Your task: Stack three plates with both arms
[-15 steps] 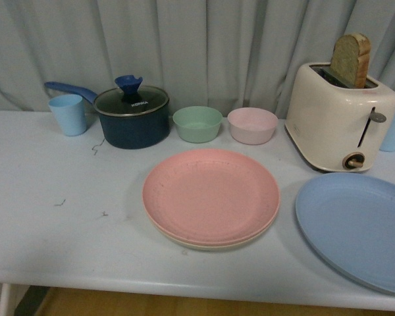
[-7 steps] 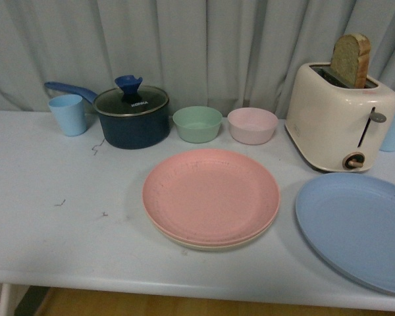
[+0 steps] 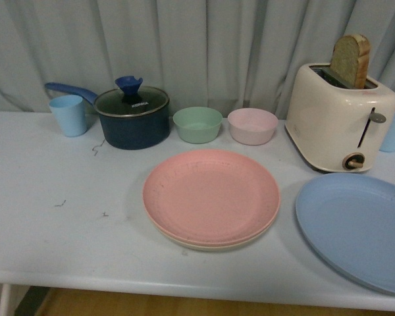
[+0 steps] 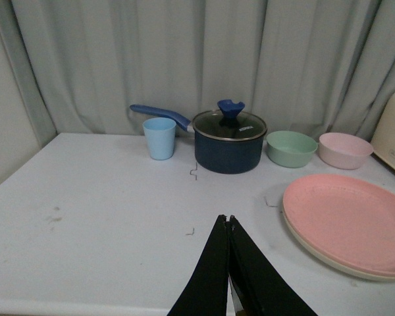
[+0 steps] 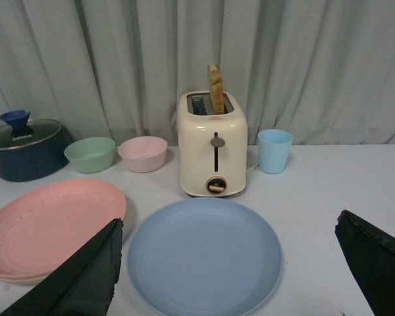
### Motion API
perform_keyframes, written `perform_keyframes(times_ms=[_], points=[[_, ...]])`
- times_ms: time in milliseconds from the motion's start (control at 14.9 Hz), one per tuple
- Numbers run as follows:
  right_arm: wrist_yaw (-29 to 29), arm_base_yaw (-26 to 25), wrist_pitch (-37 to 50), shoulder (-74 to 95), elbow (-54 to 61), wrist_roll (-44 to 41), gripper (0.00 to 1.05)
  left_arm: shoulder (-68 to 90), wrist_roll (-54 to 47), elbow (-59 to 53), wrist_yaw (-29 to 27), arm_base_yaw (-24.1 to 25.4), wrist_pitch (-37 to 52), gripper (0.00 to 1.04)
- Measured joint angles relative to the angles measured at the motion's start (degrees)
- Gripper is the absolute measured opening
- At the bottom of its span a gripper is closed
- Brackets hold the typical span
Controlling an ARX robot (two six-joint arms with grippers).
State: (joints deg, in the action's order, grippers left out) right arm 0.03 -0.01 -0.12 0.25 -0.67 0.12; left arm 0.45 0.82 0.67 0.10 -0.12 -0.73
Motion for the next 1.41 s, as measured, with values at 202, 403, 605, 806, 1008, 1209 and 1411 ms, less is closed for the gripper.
perform_keyframes(times_ms=[202, 403, 605, 806, 1008, 1209, 1411], points=[[0.0, 0.0, 0.0, 0.0, 0.0, 0.0, 0.98, 0.0, 0.0, 0.0, -0.2, 0.0, 0.6, 0.07], [-20.0, -11.8, 11.9, 11.1, -0.9, 2.9, 0.98, 0.0, 0.0, 0.0, -0.1, 0.0, 0.6, 0.46], [-29.6, -26.2, 42.0, 46.1, -9.4, 7.8, 0.98, 0.0, 0.0, 0.0, -0.1, 0.0, 0.5, 0.84], [-17.6, -25.0, 40.8, 82.3, -27.0, 11.7, 0.98, 0.0, -0.1, 0.0, -0.1, 0.0, 0.5, 0.98], [-9.9, -19.4, 33.9, 108.1, -37.8, 11.5, 0.98, 0.0, 0.0, 0.0, -0.1, 0.0, 0.5, 0.98], [-6.5, -14.6, 29.1, 117.6, -42.8, 10.4, 0.98, 0.0, 0.0, 0.0, -0.1, 0.0, 0.5, 0.98], [-4.1, -13.1, 27.8, 119.1, -43.5, 9.3, 0.88, 0.0, 0.0, 0.0, -0.1, 0.0, 0.5, 0.98]])
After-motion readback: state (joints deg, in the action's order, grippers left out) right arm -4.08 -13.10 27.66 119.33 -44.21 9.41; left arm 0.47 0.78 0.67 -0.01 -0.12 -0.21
